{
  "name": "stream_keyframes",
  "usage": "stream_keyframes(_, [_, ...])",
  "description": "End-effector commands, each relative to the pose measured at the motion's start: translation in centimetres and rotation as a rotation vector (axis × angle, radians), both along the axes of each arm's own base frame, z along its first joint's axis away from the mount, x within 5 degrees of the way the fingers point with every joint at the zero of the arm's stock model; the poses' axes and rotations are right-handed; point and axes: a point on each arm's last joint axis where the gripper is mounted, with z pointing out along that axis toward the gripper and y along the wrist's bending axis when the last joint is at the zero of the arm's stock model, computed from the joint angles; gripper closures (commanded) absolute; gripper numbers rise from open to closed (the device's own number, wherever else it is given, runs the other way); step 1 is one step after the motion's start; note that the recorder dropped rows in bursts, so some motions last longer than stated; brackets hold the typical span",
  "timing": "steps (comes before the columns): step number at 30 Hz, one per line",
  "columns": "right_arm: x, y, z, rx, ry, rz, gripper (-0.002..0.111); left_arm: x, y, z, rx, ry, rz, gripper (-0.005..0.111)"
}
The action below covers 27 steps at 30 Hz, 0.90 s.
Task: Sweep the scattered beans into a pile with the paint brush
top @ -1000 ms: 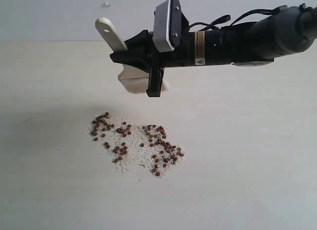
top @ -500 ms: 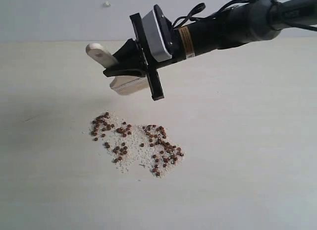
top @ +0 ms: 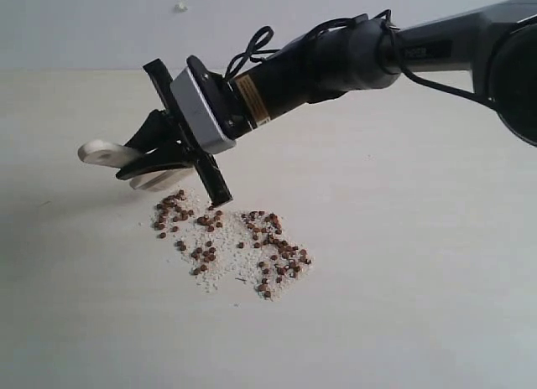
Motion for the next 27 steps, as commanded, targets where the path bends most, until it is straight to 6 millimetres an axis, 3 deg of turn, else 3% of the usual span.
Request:
stream_keyframes(1, [1.0, 0.5, 0.3, 0.025, -0.041, 0.003, 0.108, -0.1, 0.0, 0.0, -0.008, -0.003, -0.005, 0.107])
stream_keyframes(15, [2.7, 1.5, -3.1, 0.028, -0.024, -0.004, 0.108, -0.1, 0.0, 0.0, -0.008, -0.003, -0.005, 0.107])
stream_keyframes(21, [2.6, 1.4, -4.5, -0.03, 0.063, -0.016, 0.108, -0.1, 0.0, 0.0, -0.007, -0.004, -0.005, 0.107])
stream_keyframes(27, [2.6, 1.4, -4.4, -0.07, 0.185, -0.059, 0.108, -0.1, 0.0, 0.0, -0.007, -0.004, -0.005, 0.107])
